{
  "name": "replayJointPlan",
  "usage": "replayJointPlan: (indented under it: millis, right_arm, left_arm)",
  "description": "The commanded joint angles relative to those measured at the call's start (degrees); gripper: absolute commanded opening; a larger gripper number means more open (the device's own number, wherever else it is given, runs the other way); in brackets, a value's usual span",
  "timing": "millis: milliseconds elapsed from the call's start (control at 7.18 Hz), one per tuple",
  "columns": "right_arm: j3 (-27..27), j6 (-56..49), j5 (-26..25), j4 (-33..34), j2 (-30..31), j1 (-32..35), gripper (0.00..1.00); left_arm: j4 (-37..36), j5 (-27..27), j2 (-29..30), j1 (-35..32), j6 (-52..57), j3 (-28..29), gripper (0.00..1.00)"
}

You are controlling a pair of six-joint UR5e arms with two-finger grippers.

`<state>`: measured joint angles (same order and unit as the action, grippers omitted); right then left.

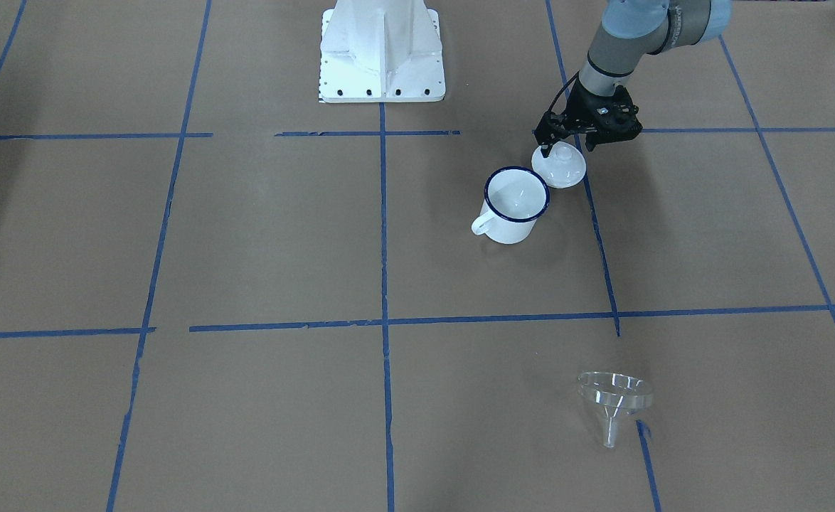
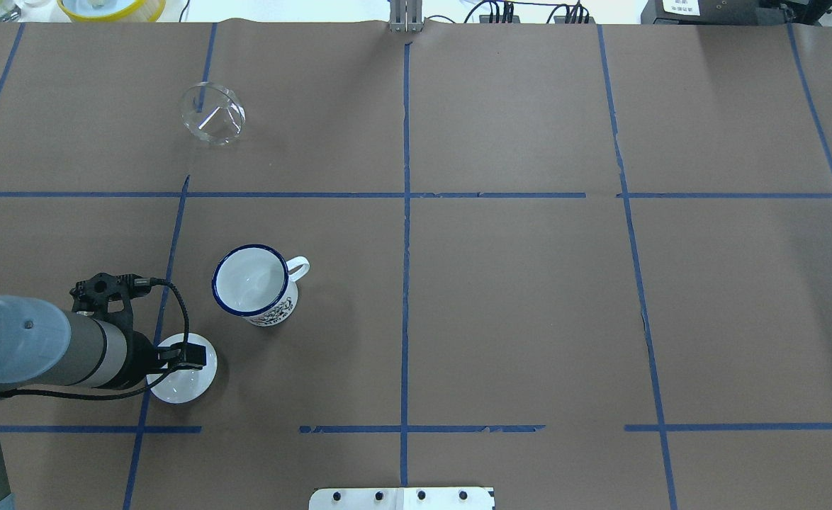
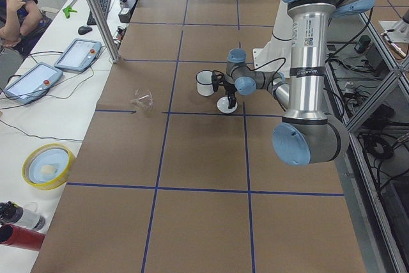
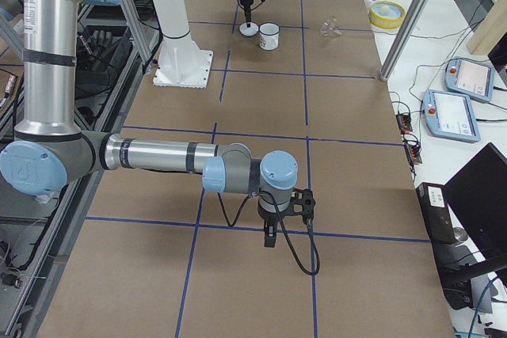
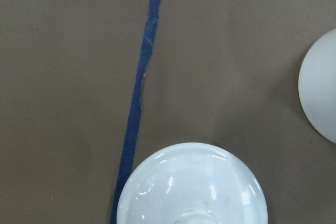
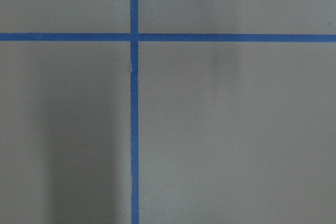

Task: Remove funnel from cup
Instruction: 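Grasp the white lid by its knob with the left gripper and lift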

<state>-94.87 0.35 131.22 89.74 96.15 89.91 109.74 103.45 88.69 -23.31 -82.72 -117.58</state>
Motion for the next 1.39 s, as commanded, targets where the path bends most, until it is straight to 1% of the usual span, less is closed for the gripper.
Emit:
replayJointPlan:
  millis: [0,139,557,835,975,1253]
  right_arm:
    - [-0.05,0.00,0.00,0.00,0.00,0.00,1.00]
    - [-0.05,0.00,0.00,0.00,0.00,0.00,1.00]
    - [-0.05,0.00,0.00,0.00,0.00,0.00,1.00]
    - [0.03,0.00,0.00,0.00,0.00,0.00,1.00]
    - [0.03,0.00,0.00,0.00,0.00,0.00,1.00]
    - [-0.05,0.00,0.00,0.00,0.00,0.00,1.00]
  left_arm:
    - [-0.14,-0.09,0.61,0.46,-0.07,0.16,0.92]
    - [-0.14,-0.09,0.61,0.38,-0.07,0.07,0.84]
    - [-0.23,0.00,0.61,-0.06,0.28,0.16,0.85]
    - [-0.31,0.00,0.78,-0.15,0.37,0.33,0.83]
    - [-0.31,0.00,0.79,-0.24,0.37,0.33,0.74]
    - [-0.40,0.00,0.79,-0.33,0.37,0.25,0.51]
